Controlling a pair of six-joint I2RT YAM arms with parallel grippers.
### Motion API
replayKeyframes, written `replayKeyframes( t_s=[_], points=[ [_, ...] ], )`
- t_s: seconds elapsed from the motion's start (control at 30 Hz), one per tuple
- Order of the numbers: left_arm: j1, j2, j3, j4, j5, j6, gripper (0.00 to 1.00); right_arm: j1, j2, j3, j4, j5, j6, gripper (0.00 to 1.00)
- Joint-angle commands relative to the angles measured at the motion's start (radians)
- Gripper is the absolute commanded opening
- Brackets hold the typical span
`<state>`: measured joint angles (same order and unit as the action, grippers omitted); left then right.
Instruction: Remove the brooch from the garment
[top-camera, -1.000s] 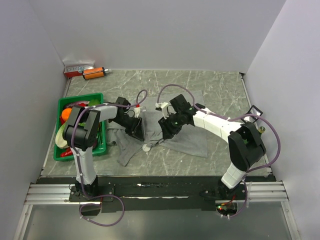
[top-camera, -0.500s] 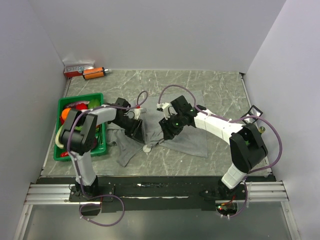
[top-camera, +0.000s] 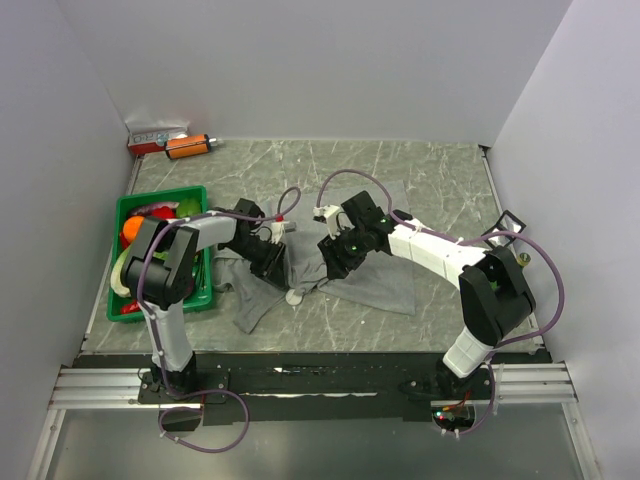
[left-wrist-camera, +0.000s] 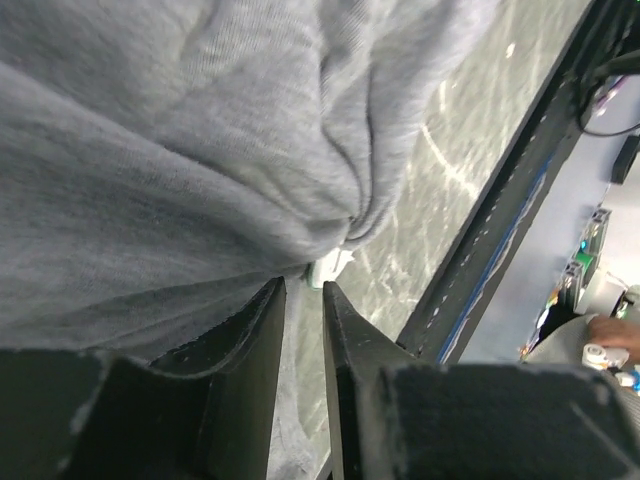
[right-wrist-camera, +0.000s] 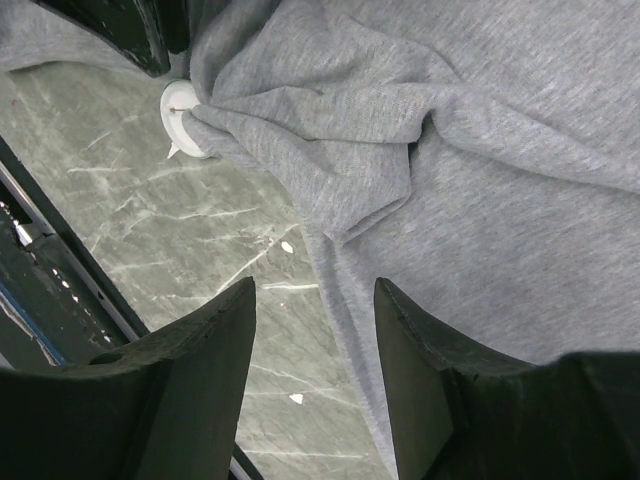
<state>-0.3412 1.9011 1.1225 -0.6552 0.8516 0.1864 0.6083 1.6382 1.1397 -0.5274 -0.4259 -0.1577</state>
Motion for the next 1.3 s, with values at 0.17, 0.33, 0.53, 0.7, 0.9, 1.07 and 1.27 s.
replayKeyframes(
  t_s=[0.17,0.33,0.53,0.7,0.9,1.07,1.27],
  points=[
    [-0.038,0.056,0.065,-0.032,0.017,0.054,0.32,0.001,-0.015,0.014,0.024,0.019,-0.011,0.58],
    [-0.044,0.093,0.083,-0.032,0.035,0.048,0.31,0.001,-0.012,0.011,0.023,0.024,-0.013,0.59],
    [-0.048,0.111,0.105,-0.061,0.064,0.088,0.29,-0.001,-0.012,0.003,0.024,0.026,-0.016,0.59],
    [-0.042,0.104,0.122,-0.096,0.150,0.171,0.26,0.001,-0.009,-0.003,0.026,0.024,-0.017,0.59],
    [-0.047,0.128,0.129,-0.104,0.167,0.156,0.30,0.001,-0.011,-0.008,0.027,0.024,-0.017,0.59],
    [-0.056,0.147,0.126,-0.067,0.113,0.116,0.30,-0.001,-0.015,-0.014,0.024,0.026,-0.020,0.59],
    [-0.065,0.154,0.119,-0.067,0.112,0.119,0.25,-0.001,-0.023,-0.023,0.024,0.027,-0.022,0.59]
  ],
)
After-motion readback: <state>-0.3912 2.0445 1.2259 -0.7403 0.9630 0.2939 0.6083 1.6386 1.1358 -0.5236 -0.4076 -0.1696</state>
